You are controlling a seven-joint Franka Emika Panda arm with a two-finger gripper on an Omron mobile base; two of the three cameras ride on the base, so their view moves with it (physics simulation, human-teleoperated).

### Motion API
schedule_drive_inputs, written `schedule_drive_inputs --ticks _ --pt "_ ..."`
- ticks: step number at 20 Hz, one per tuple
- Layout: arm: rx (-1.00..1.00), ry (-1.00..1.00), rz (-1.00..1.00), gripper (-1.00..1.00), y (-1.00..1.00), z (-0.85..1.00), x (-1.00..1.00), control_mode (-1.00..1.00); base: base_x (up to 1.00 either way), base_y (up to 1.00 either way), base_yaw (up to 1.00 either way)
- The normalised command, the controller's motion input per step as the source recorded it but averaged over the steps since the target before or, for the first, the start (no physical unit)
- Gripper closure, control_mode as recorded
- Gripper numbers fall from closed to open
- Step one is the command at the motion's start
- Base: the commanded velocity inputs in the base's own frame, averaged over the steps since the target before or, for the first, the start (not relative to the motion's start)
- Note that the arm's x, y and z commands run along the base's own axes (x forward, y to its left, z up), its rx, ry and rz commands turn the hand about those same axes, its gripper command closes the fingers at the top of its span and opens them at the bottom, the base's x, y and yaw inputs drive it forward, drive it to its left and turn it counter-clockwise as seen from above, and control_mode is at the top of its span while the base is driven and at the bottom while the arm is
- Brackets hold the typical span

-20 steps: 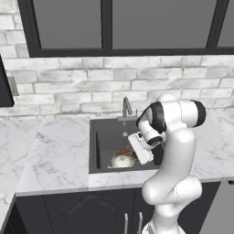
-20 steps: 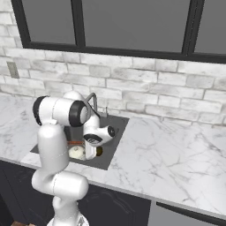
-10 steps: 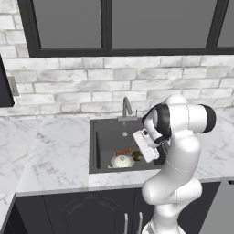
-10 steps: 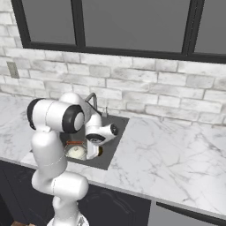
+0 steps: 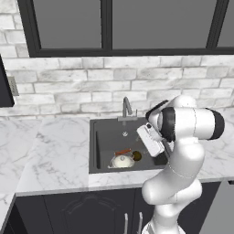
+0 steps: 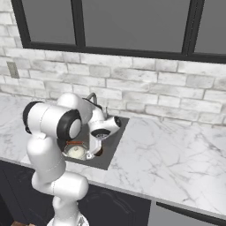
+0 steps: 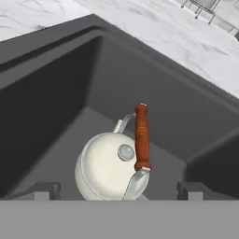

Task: Open the cabinet, pick the kettle from the cabinet, and place it in the sink.

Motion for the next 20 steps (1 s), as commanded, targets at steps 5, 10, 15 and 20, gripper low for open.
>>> schedule_drive_inputs --ticks 5,10,15,20 --pt "0.00 0.15 -0.02 -1.00 -0.23 0.37 -0.15 -1.00 0.00 0.00 0.00" --pt "0.00 0.02 -0.01 -1.00 -0.21 0.40 -0.35 -1.00 0.00 0.00 0.00" --pt "-0.01 -0.03 0.00 -1.00 -0.15 0.46 -0.38 -1.00 0.00 0.00 0.00" --pt "-0.04 0.00 -0.06 -1.00 -0.03 0.49 -0.33 -1.00 0.00 0.00 0.00"
